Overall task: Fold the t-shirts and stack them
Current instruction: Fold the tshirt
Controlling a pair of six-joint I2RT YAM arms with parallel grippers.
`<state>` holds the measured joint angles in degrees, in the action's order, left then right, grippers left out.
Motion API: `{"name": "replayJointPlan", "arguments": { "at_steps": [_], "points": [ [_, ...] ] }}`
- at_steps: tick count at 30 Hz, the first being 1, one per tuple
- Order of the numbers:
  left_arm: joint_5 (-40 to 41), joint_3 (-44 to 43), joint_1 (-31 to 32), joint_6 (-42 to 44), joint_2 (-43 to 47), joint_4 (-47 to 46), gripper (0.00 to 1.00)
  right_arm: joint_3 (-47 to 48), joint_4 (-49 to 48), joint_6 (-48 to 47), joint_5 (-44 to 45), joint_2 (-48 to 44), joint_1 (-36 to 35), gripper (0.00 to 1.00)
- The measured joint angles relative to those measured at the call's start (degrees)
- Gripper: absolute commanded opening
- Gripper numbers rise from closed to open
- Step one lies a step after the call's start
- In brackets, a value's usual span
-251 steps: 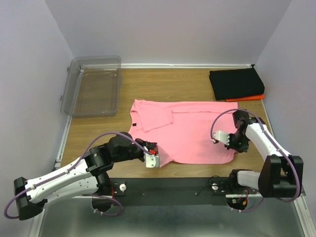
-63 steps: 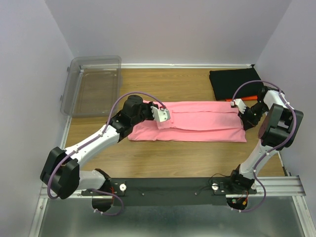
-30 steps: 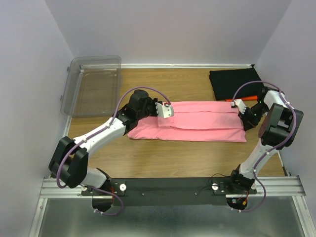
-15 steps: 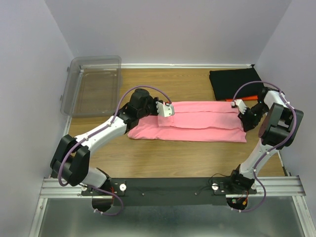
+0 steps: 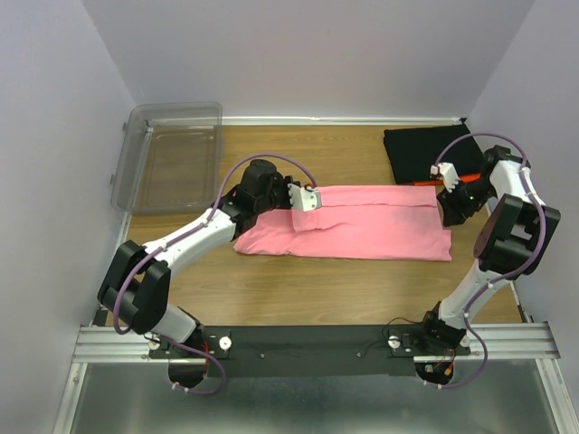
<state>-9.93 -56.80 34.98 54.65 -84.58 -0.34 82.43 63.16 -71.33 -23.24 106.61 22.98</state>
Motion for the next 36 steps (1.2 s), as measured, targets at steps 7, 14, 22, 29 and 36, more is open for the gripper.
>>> {"name": "replayJointPlan", "arguments": {
  "at_steps": [7, 14, 22, 29, 36],
  "points": [
    [0.0, -0.22, -0.07, -0.02, -1.62, 0.0, 0.0, -2.47, 0.2, -0.09, -2.69, -2.82, 0.0, 0.54],
    [0.07, -2.75, -0.15, -0.24, -4.07, 0.07, 0.0, -6.51, 0.35, -0.28, -3.76, -3.78, -0.17, 0.54],
    [2.19, -7.78, -0.28, -3.52, -10.43, -0.15, 0.59, -11.21, 0.57, 0.52, -6.43, -8.72, -6.38, 0.54],
    [11.72, -11.3, -1.4, -12.26, -10.82, -1.07, 0.68, -11.89, -0.24, 4.37, -13.14, -12.63, -23.02, 0.54],
    [22.88, -4.59, -3.3, -32.3, 13.35, -2.99, 0.94, -12.39, -16.2, 20.81, -13.73, -12.55, -47.45, 0.54]
  ]
}}
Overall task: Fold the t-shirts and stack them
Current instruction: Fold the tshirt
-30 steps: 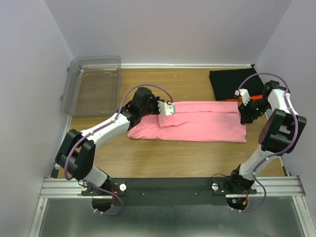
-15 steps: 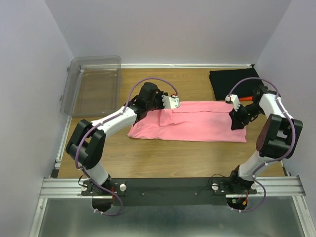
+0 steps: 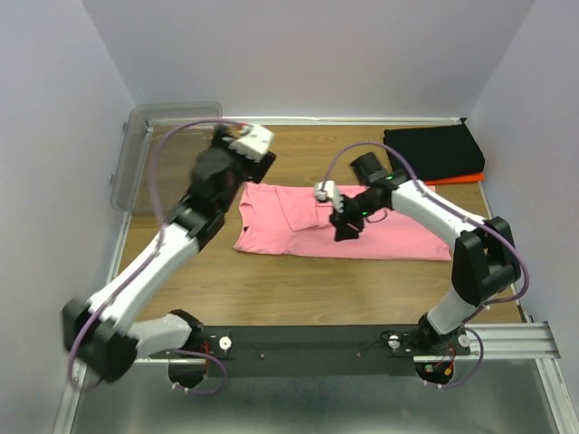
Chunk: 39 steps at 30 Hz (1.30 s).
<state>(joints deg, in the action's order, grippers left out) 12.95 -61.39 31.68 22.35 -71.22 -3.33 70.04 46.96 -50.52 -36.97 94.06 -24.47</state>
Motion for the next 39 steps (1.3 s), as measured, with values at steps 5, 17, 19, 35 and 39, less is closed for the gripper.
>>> {"name": "replayJointPlan", "arguments": {
  "at_steps": [5, 17, 19, 35, 39],
  "points": [
    [2.95, 11.54, -0.83, -14.32, 30.84, -1.46, 0.93, 1.4, -16.11, 13.18, 11.04, 4.17, -15.19, 0.53],
    [6.45, 27.41, -0.98, -25.51, 55.21, 5.25, 0.94, 9.62, -26.69, 22.75, 31.89, 20.81, -20.94, 0.48],
    [6.58, 27.36, -0.98, -25.83, 55.34, 5.18, 0.93, 10.51, -27.26, 23.41, 33.97, 21.57, -21.29, 0.34],
    [6.19, 27.36, -0.98, -26.53, 55.17, 5.18, 0.93, 10.27, -29.97, 28.7, 42.36, 18.43, -16.81, 0.27],
    [5.4, 27.36, -0.98, -26.73, 54.51, 5.16, 0.93, 9.99, -32.57, 31.63, 44.74, 17.35, -9.35, 0.82]
  ]
}}
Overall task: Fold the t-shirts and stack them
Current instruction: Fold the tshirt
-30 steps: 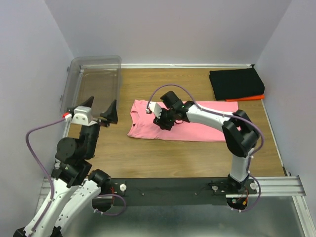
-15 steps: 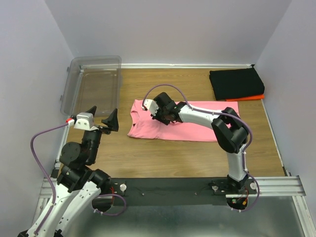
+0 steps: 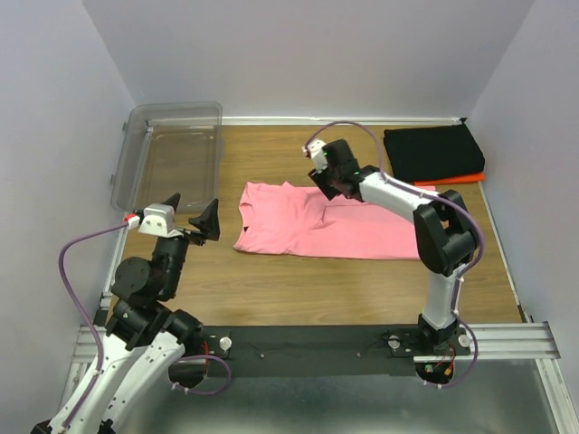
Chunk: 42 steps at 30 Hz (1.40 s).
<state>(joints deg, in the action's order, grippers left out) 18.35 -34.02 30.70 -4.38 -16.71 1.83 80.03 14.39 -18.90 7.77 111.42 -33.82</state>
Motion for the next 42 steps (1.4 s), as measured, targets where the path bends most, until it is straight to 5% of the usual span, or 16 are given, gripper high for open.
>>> {"name": "replayJointPlan", "arguments": {
  "at_steps": [1, 2, 9, 12, 14, 21, 25, 33, 42],
  "points": [
    [-0.26, 0.0, 0.0, -0.09, -0.26, 0.0, 0.93, -0.07, -0.42, 0.61, 0.2, 0.0, 2.05, 1.0],
    [-0.66, 0.0, 0.0, -0.46, -0.74, 0.0, 0.94, -0.31, -0.76, 1.42, 0.2, -0.04, 4.02, 1.0],
    [-3.58, 0.55, 0.0, -14.4, -3.91, 0.94, 0.89, -5.2, -0.96, 2.82, -3.72, -5.7, 7.1, 1.0],
    [-5.6, 3.65, 0.0, -28.11, -5.35, 1.97, 0.72, -9.09, -1.11, 2.47, -14.23, -14.8, 7.69, 0.95],
    [-6.93, 6.45, 0.0, -35.39, -7.34, 4.13, 0.72, -10.4, -1.36, 2.54, -20.17, -19.08, 9.01, 0.93],
    [-13.16, 10.01, 0.13, -54.29, -28.33, 9.66, 0.72, -15.3, -2.34, 3.45, -36.54, -26.77, 13.6, 0.83],
    [-13.2, 8.87, 0.63, -60.63, -39.78, 13.25, 0.72, -16.76, -1.29, 4.35, -40.63, -26.56, 14.16, 0.83],
    [-10.99, 9.22, 1.29, -67.76, -46.49, 11.69, 0.64, -16.76, -1.29, 5.55, -44.11, -26.58, 15.87, 0.83],
    [-3.82, 2.78, 1.22, -70.2, -58.69, 9.92, 0.26, -16.79, -1.22, 6.47, -46.9, -27.47, 17.73, 0.83]
  ]
}}
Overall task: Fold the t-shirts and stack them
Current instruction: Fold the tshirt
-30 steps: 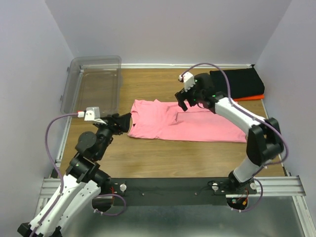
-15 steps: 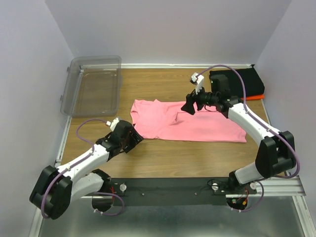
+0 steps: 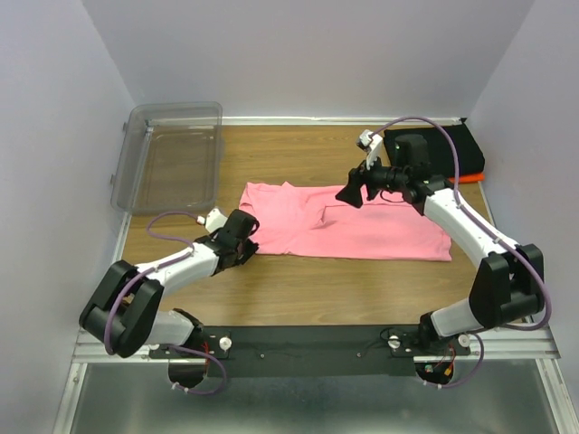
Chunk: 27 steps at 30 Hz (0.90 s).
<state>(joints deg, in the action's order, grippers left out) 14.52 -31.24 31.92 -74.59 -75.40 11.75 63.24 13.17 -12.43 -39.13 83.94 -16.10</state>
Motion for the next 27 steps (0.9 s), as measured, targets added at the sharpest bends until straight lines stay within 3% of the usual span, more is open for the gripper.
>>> {"name": "replayJointPlan", "arguments": {
  "at_steps": [1, 5, 11, 13, 14, 17, 22, 27],
  "points": [
    [1.09, -0.33, -0.2, -0.07, -0.22, 0.52, 0.19, 0.0, -0.02, 0.07, -0.42, -0.28, 0.26, 0.83],
    [4.11, -2.01, -2.14, 0.96, -0.26, 1.88, 0.11, 0.0, -0.02, 0.39, -1.29, -1.38, 0.76, 0.83],
    [5.92, -6.14, -7.41, 6.82, -0.28, 1.46, 0.14, 0.0, 0.0, 0.35, -2.08, -1.88, 0.85, 0.84],
    [5.86, -7.26, -8.7, 8.79, -0.46, 1.29, 0.27, 0.0, 0.13, -0.02, -2.43, -1.88, 0.85, 0.85],
    [5.79, -7.87, -9.18, 9.92, -0.63, 1.16, 0.44, 0.0, 0.2, -0.63, -2.64, -1.88, 0.85, 0.86],
    [4.22, -8.52, -9.81, 12.68, -0.66, 0.52, 0.66, 0.0, 1.11, -2.97, -3.1, -1.88, 0.85, 0.89],
    [-0.63, -7.37, -9.84, 16.0, 2.32, 1.18, 0.71, 3.5, 4.52, -6.43, -3.06, 2.62, 0.85, 0.89],
    [-3.72, -5.42, -9.84, 20.65, 15.39, 3.13, 0.72, 20.94, 7.82, -6.93, -5.2, 20.57, 0.07, 0.88]
  ]
}}
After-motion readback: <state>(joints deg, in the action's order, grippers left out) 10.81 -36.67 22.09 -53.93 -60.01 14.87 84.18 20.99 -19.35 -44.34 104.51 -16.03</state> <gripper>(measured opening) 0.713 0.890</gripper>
